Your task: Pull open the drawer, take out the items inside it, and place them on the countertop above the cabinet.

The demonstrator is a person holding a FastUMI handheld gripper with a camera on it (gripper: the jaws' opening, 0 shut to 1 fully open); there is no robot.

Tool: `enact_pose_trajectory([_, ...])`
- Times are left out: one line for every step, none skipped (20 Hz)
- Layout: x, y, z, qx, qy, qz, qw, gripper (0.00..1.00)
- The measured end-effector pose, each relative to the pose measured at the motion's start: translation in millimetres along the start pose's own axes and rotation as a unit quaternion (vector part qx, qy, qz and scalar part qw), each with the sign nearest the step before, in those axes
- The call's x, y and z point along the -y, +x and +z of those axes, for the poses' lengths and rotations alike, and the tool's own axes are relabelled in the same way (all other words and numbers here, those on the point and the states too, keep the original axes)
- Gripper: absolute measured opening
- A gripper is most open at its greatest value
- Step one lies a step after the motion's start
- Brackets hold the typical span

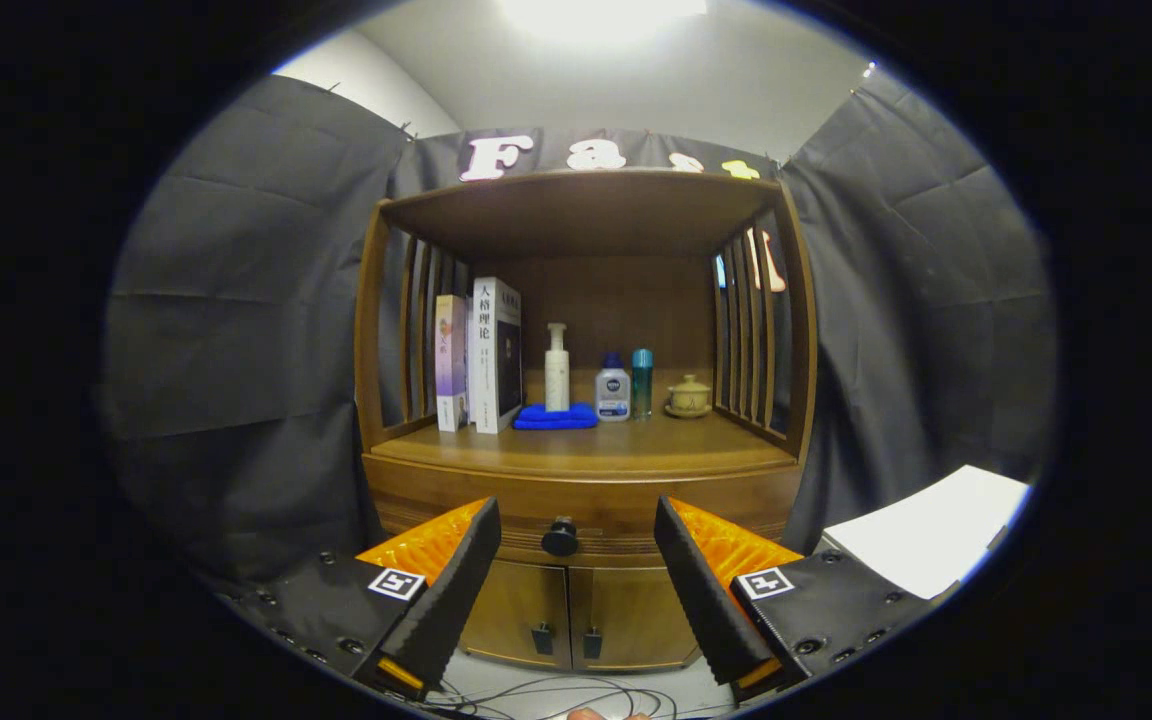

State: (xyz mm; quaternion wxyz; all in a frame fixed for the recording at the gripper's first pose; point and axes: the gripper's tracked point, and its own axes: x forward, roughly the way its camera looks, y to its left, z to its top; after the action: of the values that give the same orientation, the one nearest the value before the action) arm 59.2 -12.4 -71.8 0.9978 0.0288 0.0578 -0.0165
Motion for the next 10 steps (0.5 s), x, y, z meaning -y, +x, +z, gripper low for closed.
enact_pose_trajectory([5.1,7.0,-2.0,-0.003,0.002,-0.008,1.0,0.98])
enact_pose_trajectory([12.5,14.0,-5.6,-0.006,0.0,-0.017,1.0,0.97])
enact_pose_trajectory([17.0,21.3,-9.4,-0.011,-0.001,-0.025,1.0,0.97])
enact_pose_trajectory([18.9,28.9,-13.4,-0.016,-0.001,-0.03,0.999,0.97])
enact_pose_trajectory([19.0,37.2,-15.4,-0.02,-0.001,-0.03,0.999,0.97])
enact_pose_trajectory([17.0,47.7,-18.0,-0.024,-0.002,-0.029,0.999,0.97])
enact_pose_trajectory([15.6,56.4,-18.8,-0.027,-0.003,-0.028,0.999,0.97])
enact_pose_trajectory([11.3,66.9,-21.2,-0.029,-0.001,-0.025,0.999,0.97])
enact_pose_trajectory([7.0,75.8,-24.9,-0.033,0.004,-0.02,0.999,0.97])
enact_pose_trajectory([1.3,83.7,-29.2,-0.04,0.008,-0.015,0.999,0.97])
